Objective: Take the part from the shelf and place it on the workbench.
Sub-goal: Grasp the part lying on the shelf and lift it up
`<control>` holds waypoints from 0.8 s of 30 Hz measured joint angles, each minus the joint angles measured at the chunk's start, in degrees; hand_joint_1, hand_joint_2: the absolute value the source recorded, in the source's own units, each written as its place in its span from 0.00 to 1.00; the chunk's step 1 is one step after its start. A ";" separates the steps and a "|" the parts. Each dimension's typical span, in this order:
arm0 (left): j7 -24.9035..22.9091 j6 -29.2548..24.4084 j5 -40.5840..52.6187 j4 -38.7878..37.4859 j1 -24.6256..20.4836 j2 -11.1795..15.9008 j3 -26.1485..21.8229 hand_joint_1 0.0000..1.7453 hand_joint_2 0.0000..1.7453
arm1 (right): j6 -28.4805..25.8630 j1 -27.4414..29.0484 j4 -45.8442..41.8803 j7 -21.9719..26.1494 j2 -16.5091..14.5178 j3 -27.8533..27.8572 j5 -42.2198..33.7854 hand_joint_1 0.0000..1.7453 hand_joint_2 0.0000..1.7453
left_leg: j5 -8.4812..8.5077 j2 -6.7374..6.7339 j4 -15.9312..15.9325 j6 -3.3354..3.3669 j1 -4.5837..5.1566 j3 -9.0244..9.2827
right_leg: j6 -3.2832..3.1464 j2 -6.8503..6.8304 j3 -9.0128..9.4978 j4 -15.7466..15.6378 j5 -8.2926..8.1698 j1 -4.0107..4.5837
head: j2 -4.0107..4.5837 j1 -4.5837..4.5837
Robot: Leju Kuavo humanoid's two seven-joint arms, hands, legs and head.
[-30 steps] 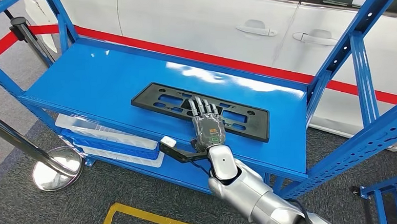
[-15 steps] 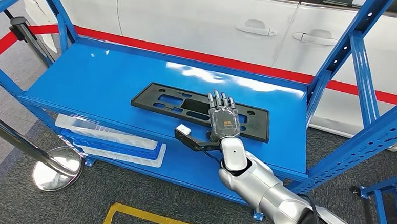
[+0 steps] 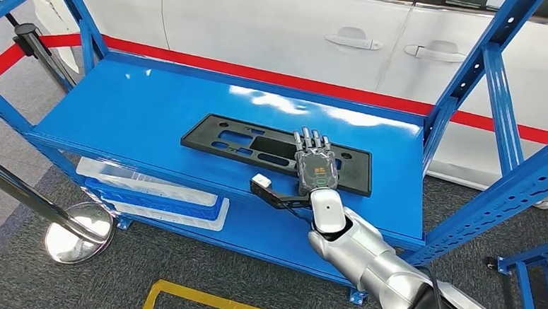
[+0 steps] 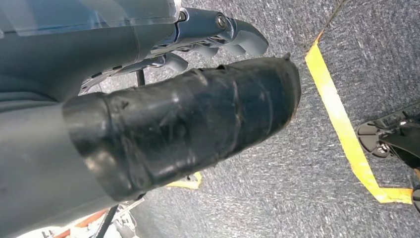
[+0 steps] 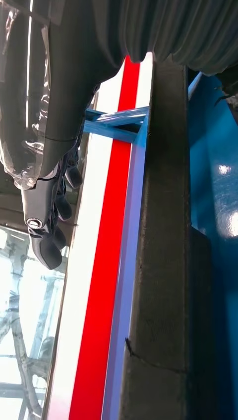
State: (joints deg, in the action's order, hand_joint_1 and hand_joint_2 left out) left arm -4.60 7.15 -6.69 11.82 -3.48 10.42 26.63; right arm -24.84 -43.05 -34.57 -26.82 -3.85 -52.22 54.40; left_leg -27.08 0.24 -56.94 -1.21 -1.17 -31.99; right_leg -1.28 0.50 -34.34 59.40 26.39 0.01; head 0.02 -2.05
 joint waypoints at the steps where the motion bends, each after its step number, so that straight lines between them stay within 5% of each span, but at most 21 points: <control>1: 0.01 0.00 0.00 0.00 0.00 0.01 0.11 0.00 0.00 | 0.06 -0.08 0.15 0.00 0.00 0.00 0.08 0.00 1.00 | 0.00 0.00 0.00 0.00 0.00 0.00 | 0.00 0.00 0.00 0.00 0.00 0.00 | 0.00 0.00; 3: 0.01 0.00 -0.02 0.00 0.00 0.01 0.24 0.00 0.00 | 0.38 -0.27 0.43 0.02 -0.02 0.00 0.51 0.07 1.00 | 0.00 0.00 0.00 0.00 0.00 0.00 | 0.00 0.00 0.01 0.00 0.00 0.00 | 0.00 0.00; 7: -0.07 0.00 -0.17 0.00 -0.01 0.01 0.39 0.00 0.00 | 2.02 -0.72 1.10 0.39 -0.47 -0.08 1.99 0.93 1.00 | 0.00 0.00 0.00 0.00 0.00 0.00 | 0.00 -0.01 0.03 0.00 -0.01 0.00 | 0.00 0.00; 24: -0.33 -0.24 -2.57 0.00 -0.15 0.03 0.49 0.00 0.00 | 7.40 -3.46 3.81 5.70 -7.07 -3.00 2.97 0.99 1.00 | 0.00 -0.02 0.02 0.00 0.00 0.01 | 0.00 0.02 0.02 0.00 0.00 0.01 | 0.00 0.01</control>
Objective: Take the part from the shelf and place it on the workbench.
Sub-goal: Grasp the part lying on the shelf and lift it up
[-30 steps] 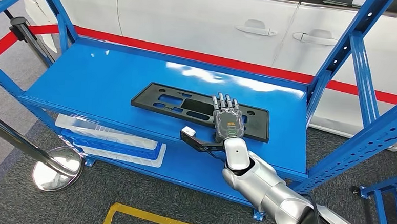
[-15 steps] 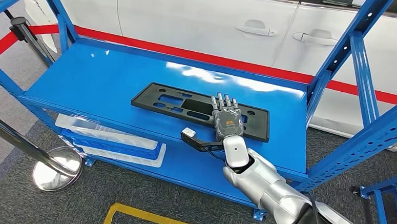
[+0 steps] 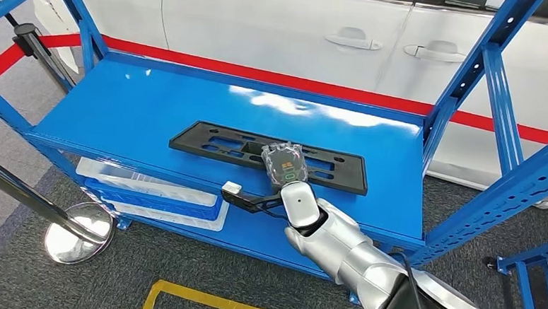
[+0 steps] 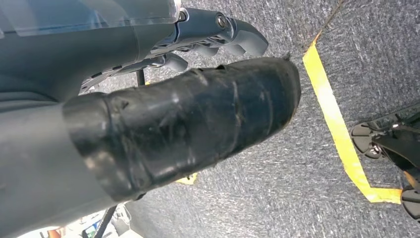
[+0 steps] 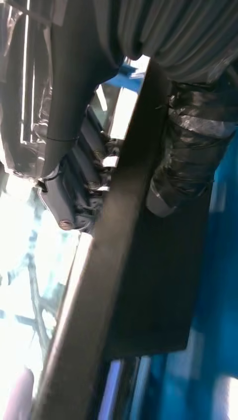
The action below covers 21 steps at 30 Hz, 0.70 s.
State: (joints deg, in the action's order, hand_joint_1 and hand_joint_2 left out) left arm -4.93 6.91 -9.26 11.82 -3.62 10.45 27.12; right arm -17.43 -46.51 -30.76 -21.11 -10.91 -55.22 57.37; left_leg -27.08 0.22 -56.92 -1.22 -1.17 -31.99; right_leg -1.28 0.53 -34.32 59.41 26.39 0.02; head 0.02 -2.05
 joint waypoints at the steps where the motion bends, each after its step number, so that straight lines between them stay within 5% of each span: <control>1: 0.08 0.01 -0.09 0.00 0.00 0.00 0.00 0.00 0.00 | 0.27 0.08 0.03 0.39 -0.26 -0.22 -0.03 0.99 1.00 | 0.00 0.01 0.00 0.00 0.00 0.00 | 0.00 -0.01 0.00 0.00 0.00 0.00 | 0.00 0.00; 15: 1.73 3.79 -3.01 0.00 0.04 -0.24 0.00 0.00 0.00 | 1.17 1.04 -0.88 3.69 -1.94 -2.32 -1.25 1.00 1.00 | 0.00 -0.01 0.00 0.00 0.00 0.02 | 0.00 0.01 0.01 0.00 0.00 0.00 | 0.00 0.00; 16: 1.68 3.80 -3.22 0.00 0.04 -0.28 0.00 0.00 0.25 | 1.05 1.21 -1.13 3.96 -1.94 -2.39 -1.40 1.00 1.00 | 0.00 -0.01 0.00 0.00 0.00 0.02 | 0.00 0.02 0.01 0.00 0.00 0.00 | 0.00 0.00; 19: 1.20 3.80 -3.78 0.00 0.04 -0.37 0.00 0.00 0.25 | 0.74 1.69 -1.81 4.43 -1.94 -2.45 -1.86 1.00 1.00 | 0.00 -0.01 0.00 0.00 0.00 0.02 | 0.00 0.02 0.01 0.00 0.00 0.00 | 0.00 -0.01; 20: 1.10 3.80 -3.91 0.00 0.04 -0.38 0.00 0.00 0.00 | 0.67 1.80 -2.01 4.46 -1.94 -2.47 -1.96 1.00 1.00 | 0.00 -0.01 0.00 0.00 0.00 0.02 | 0.00 0.02 0.01 0.00 0.00 0.00 | 0.00 -0.01; 21: 1.03 3.80 -3.99 0.00 0.04 -0.39 0.00 0.00 0.00 | 0.60 1.91 -2.21 4.50 -1.94 -2.48 -2.05 1.00 1.00 | 0.00 -0.01 0.00 0.00 0.00 0.02 | 0.00 0.02 0.01 0.00 0.00 0.00 | 0.00 -0.01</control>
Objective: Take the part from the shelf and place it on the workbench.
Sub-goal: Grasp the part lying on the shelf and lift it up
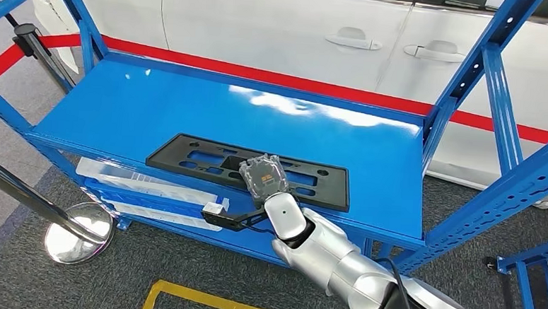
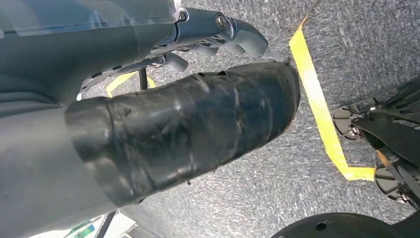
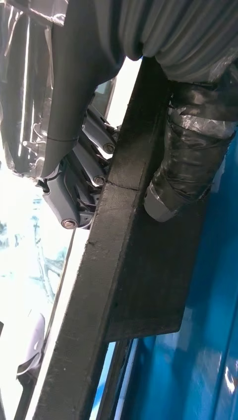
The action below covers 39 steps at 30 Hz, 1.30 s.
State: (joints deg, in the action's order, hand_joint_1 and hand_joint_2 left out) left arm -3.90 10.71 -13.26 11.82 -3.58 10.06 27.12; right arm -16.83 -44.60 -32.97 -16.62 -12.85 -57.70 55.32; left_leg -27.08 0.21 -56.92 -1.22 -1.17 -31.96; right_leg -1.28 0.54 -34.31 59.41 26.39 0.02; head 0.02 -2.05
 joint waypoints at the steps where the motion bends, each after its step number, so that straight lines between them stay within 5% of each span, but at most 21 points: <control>1: -0.03 0.00 -0.04 0.00 0.01 -0.01 0.00 0.00 0.00 | -0.06 0.11 -0.17 0.03 0.00 -0.01 -0.06 1.00 1.00 | 0.00 0.00 0.00 0.00 0.00 0.00 | 0.00 0.00 0.00 0.00 0.00 0.00 | 0.00 0.00; 8: -0.42 0.09 -0.11 0.00 0.01 -0.01 0.00 0.00 0.00 | -0.85 0.75 -1.23 0.80 0.00 -0.01 -0.99 1.00 1.00 | 0.00 0.00 0.00 0.00 0.00 0.01 | 0.00 0.00 0.00 0.00 0.00 0.00 | 0.00 0.00; 14: -0.96 -2.14 0.38 0.00 0.07 -0.01 0.01 0.00 0.00 | -7.71 2.84 -4.75 -1.05 0.54 -0.03 4.69 1.00 1.00 | 0.00 0.00 0.00 0.00 0.00 -0.02 | 0.00 0.00 -0.03 0.00 0.00 0.00 | 0.00 0.01; 22: -4.14 -3.38 0.06 0.00 0.15 -0.01 0.33 0.00 0.00 | -9.37 6.54 -21.18 -5.42 3.59 -0.05 27.17 1.00 1.00 | -0.21 -0.01 -0.31 0.30 0.07 -0.12 | 0.06 0.02 -0.03 -0.08 0.01 -0.12 | 0.00 -0.01; 29: -4.68 -3.42 0.08 0.00 0.23 -0.06 1.34 0.00 0.00 | -9.81 7.39 -38.80 -9.76 8.15 -1.28 29.72 1.00 1.00 | -0.08 -0.09 -0.39 1.24 0.04 -0.19 | 1.04 0.08 0.14 -0.23 -0.08 -0.24 | 0.00 0.01; 31: -4.60 -3.48 0.03 0.00 0.13 -0.13 1.49 0.00 0.00 | -9.98 7.14 -41.94 -10.59 9.32 -1.93 29.74 1.00 1.00 | 0.72 -0.40 0.56 1.82 -0.27 0.16 | 1.55 0.04 -0.44 1.43 1.47 -0.23 | 0.00 0.05; 35: -4.42 -3.79 -0.18 0.00 0.06 -0.27 1.80 0.00 0.00 | -10.43 6.74 -46.17 -11.93 11.69 -3.42 29.75 1.00 1.00 | 1.13 -0.70 0.89 2.14 -0.49 0.08 | 2.38 -0.06 -5.46 13.54 7.61 -0.69 | 0.00 0.10; 37: -4.45 -3.93 -0.43 0.00 0.09 -0.39 1.91 0.00 0.00 | -10.47 6.91 -47.80 -11.80 12.55 -4.28 29.75 1.00 1.00 | 1.03 -0.72 0.52 1.98 -0.72 -0.09 | 2.80 -0.14 -5.02 13.11 5.77 -1.11 | 0.00 0.08; 39: -4.63 -4.08 -0.62 0.00 0.05 -0.50 2.07 0.00 0.00 | -10.46 7.08 -49.45 -11.15 12.99 -5.14 29.75 1.00 1.00 | 0.69 -0.67 -0.17 1.40 -1.08 -0.36 | 3.19 -0.27 -1.60 6.58 2.38 -1.46 | 0.00 0.10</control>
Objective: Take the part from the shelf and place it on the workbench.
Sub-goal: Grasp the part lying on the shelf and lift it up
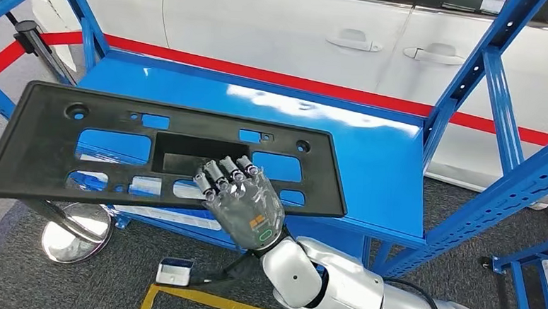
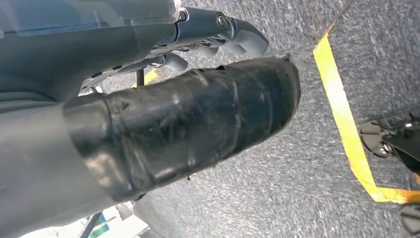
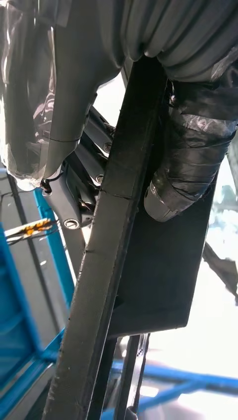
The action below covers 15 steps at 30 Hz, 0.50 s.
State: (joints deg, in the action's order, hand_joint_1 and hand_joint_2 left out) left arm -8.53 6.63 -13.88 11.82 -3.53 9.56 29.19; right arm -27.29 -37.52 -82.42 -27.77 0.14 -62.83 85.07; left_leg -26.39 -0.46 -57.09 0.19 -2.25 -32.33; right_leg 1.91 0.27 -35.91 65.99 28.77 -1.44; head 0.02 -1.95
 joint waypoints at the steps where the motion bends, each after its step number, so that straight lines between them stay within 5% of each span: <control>1: -0.13 -0.07 -0.14 0.00 -0.06 -0.05 0.08 0.00 0.00 | 0.01 0.20 -0.83 0.66 0.11 -0.39 0.00 1.00 1.00 | -0.16 0.03 -0.41 -0.49 -0.07 -0.24 | -0.08 0.04 1.48 -2.88 -0.96 0.10 | -0.01 0.06; 3: -0.41 -0.18 -0.41 0.00 -0.11 -0.10 0.20 0.00 0.00 | 0.05 1.17 -2.30 2.68 0.24 -0.91 0.00 1.00 1.00 | -0.09 0.14 -0.80 -1.52 -0.09 -0.66 | -0.69 0.22 2.40 -5.13 -1.03 0.52 | -0.01 0.13; 6: -0.69 -0.24 -0.61 0.00 -0.13 -0.21 0.32 0.00 0.00 | 0.18 2.97 -4.13 5.93 0.26 -1.50 0.01 1.00 1.00 | -0.19 0.16 -0.86 -2.63 -0.44 -1.08 | -2.43 0.29 2.08 -6.07 -1.86 0.73 | 0.00 0.03; 8: -0.74 -0.26 -0.68 0.00 -0.18 -0.29 0.38 0.00 0.00 | 0.34 3.58 -5.11 6.91 0.17 -1.91 0.01 1.00 1.00 | -3.23 0.17 -4.23 -2.80 -0.51 -2.42 | -3.71 0.18 1.83 -6.84 -2.68 0.68 | 0.00 -0.08; 11: -0.73 -0.27 -0.84 0.00 -0.19 -0.34 0.45 0.00 0.00 | 0.74 4.68 -5.96 7.70 0.04 -2.31 -0.03 1.00 1.00 | -8.77 0.24 -14.19 -2.86 -0.37 -5.64 | -4.46 -0.02 0.96 -6.83 -3.40 1.00 | 0.00 -0.15; 13: -0.67 -0.26 -0.93 0.00 -0.18 -0.35 0.49 0.00 0.00 | 0.97 5.47 -6.16 8.50 0.03 -2.57 -0.12 1.00 1.00 | -8.19 0.23 -14.76 -2.81 -0.36 -4.92 | -4.42 -0.04 0.24 -6.74 -3.92 1.14 | 0.00 -0.15; 15: -0.59 -0.21 -0.97 0.00 -0.25 -0.37 0.52 0.00 0.00 | 1.07 5.87 -6.38 9.35 0.02 -2.68 -0.22 1.00 1.00 | -5.25 0.23 -7.95 -2.67 -0.39 -0.76 | -4.06 0.06 -0.46 -6.55 -4.43 1.14 | 0.00 -0.17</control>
State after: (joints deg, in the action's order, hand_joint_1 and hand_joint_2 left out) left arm -9.13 6.42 -14.85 11.82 -3.78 9.20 29.71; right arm -26.23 -31.65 -88.79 -18.42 0.16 -65.52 84.85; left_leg -31.64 -0.23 -65.04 -2.49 -2.64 -33.09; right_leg -2.16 0.33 -36.38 59.44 24.34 -0.30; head 0.02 -2.12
